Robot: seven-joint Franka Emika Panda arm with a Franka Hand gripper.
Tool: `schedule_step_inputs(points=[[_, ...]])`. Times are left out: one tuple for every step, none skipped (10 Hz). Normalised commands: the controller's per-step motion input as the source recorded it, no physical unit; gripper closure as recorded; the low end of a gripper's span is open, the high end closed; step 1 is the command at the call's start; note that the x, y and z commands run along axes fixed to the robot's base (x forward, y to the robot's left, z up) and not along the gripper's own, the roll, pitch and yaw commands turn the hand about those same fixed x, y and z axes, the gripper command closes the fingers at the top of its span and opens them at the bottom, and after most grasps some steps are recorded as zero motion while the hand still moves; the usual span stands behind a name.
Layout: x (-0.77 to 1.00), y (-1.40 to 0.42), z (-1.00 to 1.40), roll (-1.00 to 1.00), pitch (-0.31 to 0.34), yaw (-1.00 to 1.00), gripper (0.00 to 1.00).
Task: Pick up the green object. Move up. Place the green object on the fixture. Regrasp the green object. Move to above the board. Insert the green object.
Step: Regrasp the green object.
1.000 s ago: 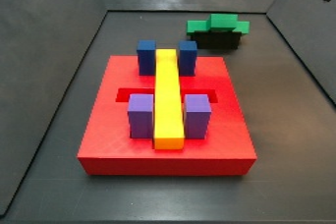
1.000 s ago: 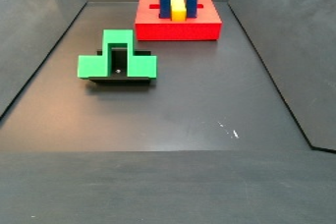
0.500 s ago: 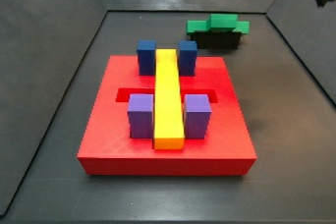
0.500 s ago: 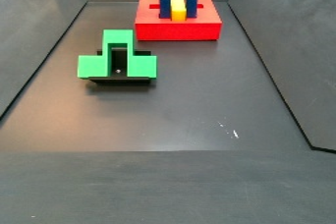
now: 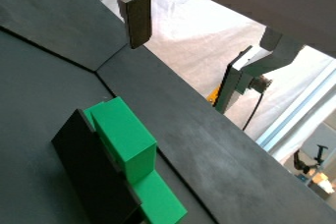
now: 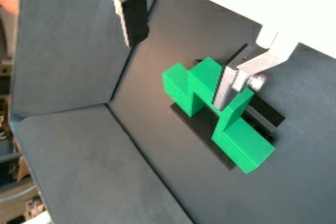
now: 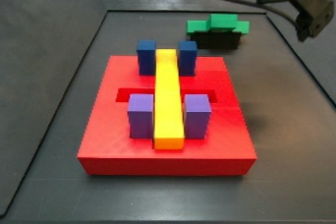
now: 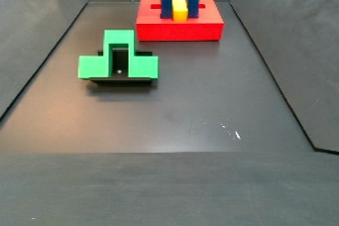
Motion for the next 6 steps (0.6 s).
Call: schedule_step_inputs(points=[[0.05,-0.07,-0.22,0.00,0.429,-0.10,0.00],[0.05,-0.05,-0.20,-0.04,0.409,-0.09,0.00],[0.08,-0.01,-0.20,-0.15,0.409,-0.07,0.00],[0.06,0.00,-0.22,-0.19,0.429,-0.06,0.00],[0.15,0.00,-0.21,-0.21,0.360,-0.04,0.00],[0.26,0.00,-0.16,-0.25,0.163,-0.01,0.00]])
